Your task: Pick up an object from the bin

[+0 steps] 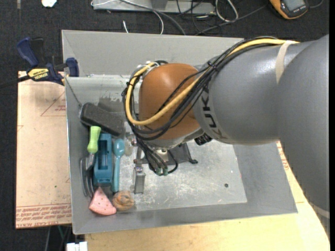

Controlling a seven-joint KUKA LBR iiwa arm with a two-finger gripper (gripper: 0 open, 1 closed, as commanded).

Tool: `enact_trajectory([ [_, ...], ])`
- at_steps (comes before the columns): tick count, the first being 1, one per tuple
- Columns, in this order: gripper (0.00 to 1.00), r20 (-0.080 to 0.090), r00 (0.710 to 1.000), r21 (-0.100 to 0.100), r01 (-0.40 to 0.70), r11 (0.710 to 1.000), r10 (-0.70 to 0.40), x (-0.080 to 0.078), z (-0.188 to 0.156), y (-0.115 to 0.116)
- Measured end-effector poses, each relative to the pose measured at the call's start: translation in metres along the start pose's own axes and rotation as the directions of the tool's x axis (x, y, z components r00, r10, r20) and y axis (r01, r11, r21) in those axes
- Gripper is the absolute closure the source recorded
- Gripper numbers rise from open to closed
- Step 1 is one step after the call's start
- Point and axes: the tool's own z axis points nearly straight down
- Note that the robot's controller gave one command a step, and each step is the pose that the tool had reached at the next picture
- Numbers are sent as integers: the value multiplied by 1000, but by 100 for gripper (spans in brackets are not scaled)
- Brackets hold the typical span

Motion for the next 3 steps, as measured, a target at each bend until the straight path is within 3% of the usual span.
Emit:
enact_trajectory([
  [1,0,7,1000,-2,-4,1000,4,-2,-4,-1],
  [2,0,6,997,-4,-71,997,71,-60,-22,-41],
  [3,0,4,999,-2,51,999,-51,-78,-22,-75],
])
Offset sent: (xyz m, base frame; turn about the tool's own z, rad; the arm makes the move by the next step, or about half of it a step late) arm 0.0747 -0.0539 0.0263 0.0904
